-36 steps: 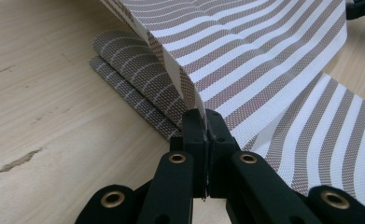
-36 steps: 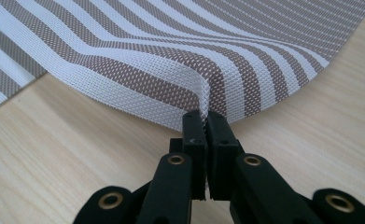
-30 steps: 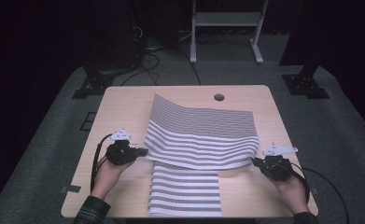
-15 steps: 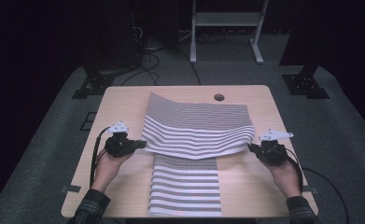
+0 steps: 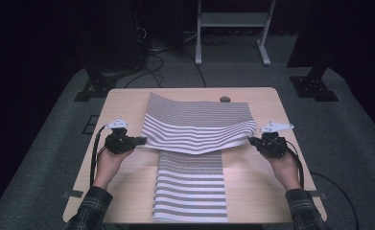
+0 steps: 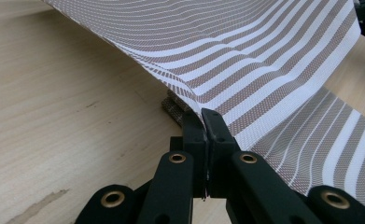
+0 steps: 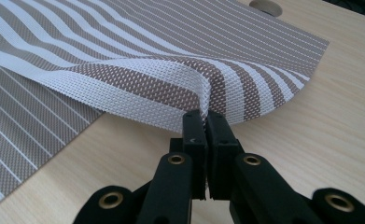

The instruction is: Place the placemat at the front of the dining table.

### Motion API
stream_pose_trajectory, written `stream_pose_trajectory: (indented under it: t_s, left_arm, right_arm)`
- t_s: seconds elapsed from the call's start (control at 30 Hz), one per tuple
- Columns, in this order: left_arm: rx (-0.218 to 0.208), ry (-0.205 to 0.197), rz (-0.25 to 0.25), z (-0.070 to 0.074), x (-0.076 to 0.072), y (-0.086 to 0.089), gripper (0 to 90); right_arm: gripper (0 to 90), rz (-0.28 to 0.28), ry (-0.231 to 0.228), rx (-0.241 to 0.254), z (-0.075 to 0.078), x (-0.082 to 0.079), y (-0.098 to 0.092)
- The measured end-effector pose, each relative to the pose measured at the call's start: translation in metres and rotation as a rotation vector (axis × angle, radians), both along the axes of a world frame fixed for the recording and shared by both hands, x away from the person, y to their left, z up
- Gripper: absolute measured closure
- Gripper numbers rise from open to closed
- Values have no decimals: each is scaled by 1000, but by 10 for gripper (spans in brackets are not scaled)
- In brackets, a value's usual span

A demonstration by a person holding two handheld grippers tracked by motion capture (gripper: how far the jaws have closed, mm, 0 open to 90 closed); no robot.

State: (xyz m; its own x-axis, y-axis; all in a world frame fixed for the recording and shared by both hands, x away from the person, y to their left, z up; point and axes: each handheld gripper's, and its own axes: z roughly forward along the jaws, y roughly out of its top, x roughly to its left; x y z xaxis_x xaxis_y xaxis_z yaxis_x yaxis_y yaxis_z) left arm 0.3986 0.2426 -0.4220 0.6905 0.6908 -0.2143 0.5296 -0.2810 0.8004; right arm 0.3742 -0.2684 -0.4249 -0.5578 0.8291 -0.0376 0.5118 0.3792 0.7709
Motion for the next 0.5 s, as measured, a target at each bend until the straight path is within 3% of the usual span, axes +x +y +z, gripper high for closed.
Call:
stream_pose_trajectory:
  t_s: [0.5]
  left_arm:
    - [-11, -10, 41, 4, 28, 3, 896]
  right_arm:
    - [879, -14, 1, 8, 5, 31, 7]
